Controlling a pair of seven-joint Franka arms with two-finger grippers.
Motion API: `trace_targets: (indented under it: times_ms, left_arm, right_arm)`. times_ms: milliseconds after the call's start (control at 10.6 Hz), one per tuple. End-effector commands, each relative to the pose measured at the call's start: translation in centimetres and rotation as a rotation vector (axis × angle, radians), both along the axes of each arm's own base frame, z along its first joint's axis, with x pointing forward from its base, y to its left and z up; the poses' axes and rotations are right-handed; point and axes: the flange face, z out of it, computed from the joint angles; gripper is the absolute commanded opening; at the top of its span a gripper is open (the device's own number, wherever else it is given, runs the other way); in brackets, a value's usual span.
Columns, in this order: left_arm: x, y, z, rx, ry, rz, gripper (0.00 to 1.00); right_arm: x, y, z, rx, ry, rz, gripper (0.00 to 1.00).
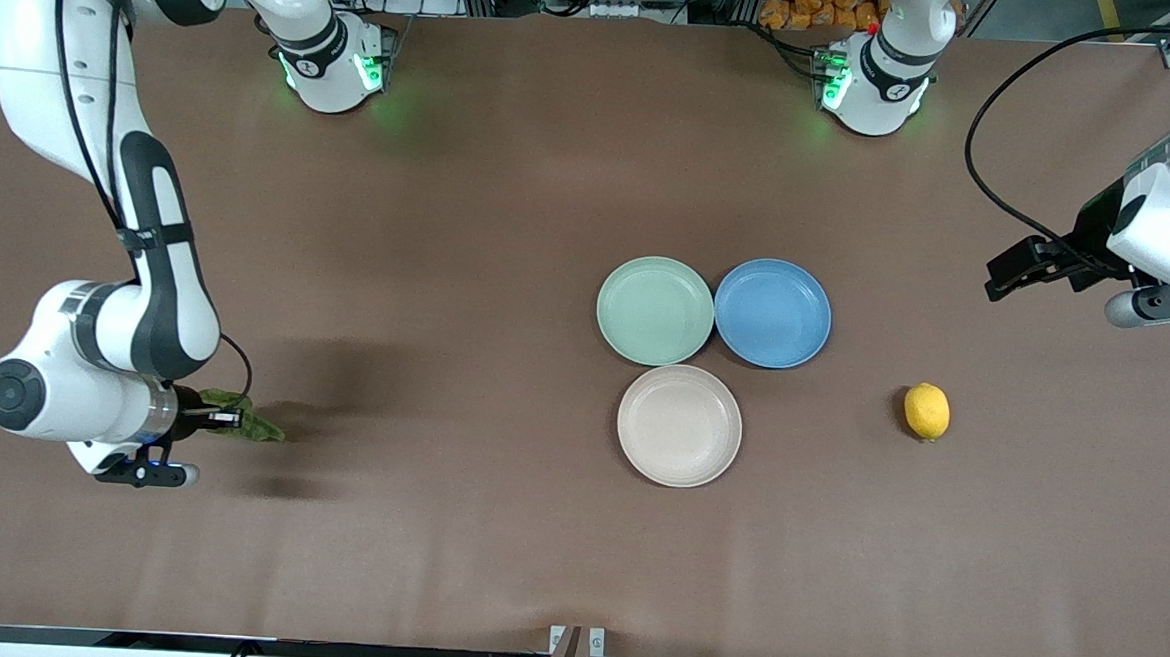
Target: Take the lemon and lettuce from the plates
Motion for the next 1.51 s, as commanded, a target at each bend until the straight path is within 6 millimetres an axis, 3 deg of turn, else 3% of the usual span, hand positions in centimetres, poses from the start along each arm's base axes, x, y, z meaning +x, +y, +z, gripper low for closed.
trace_targets:
  times_ms: [0, 189, 472, 566, 755, 943, 1226, 1415]
  left_arm:
    - [-0.4, 0.1, 0.7, -0.020, 0.013, -0.041, 1.00]
    - [-0.6, -0.4, 0.7, -0.020, 0.021, -0.047, 1.00]
    - [-0.8, -1.6, 1.5, -0.032, 0.015, -0.059, 1.00]
    - [-0.9, -1.5, 1.5, -0.032, 0.020, -0.058, 1.00]
    - [-1.4, -0.4, 2.8, -0.033, -0.004, -0.046, 1.00]
    - [-2.0, 0.6, 4.2, -0.019, -0.032, -0.089, 1.00]
    - [-2.6, 0.4, 5.2, -0.016, -0.051, -0.131, 1.00]
    - [-2.6, -0.1, 5.9, -0.016, -0.067, -0.139, 1.00]
  right_arm:
    - [0.2, 0.2, 0.0, 0.016, -0.017, 0.009, 1.00]
    - [0.7, 1.0, 4.0, 0.016, -0.061, 0.027, 1.00]
    - [0.6, 1.1, 16.9, 0.024, -0.232, 0.152, 1.00]
    - [0.3, 1.4, 19.8, 0.016, -0.270, 0.161, 1.00]
    - [-0.9, 0.6, 24.7, 0.019, -0.253, 0.155, 1.00]
    - [-3.5, 0.7, 30.2, 0.032, -0.178, 0.109, 1.00]
    - [-7.5, 0.4, 34.1, -0.040, -0.037, -0.011, 1.00]
    - [-7.5, -1.1, 36.4, -0.050, -0.078, -0.033, 1.00]
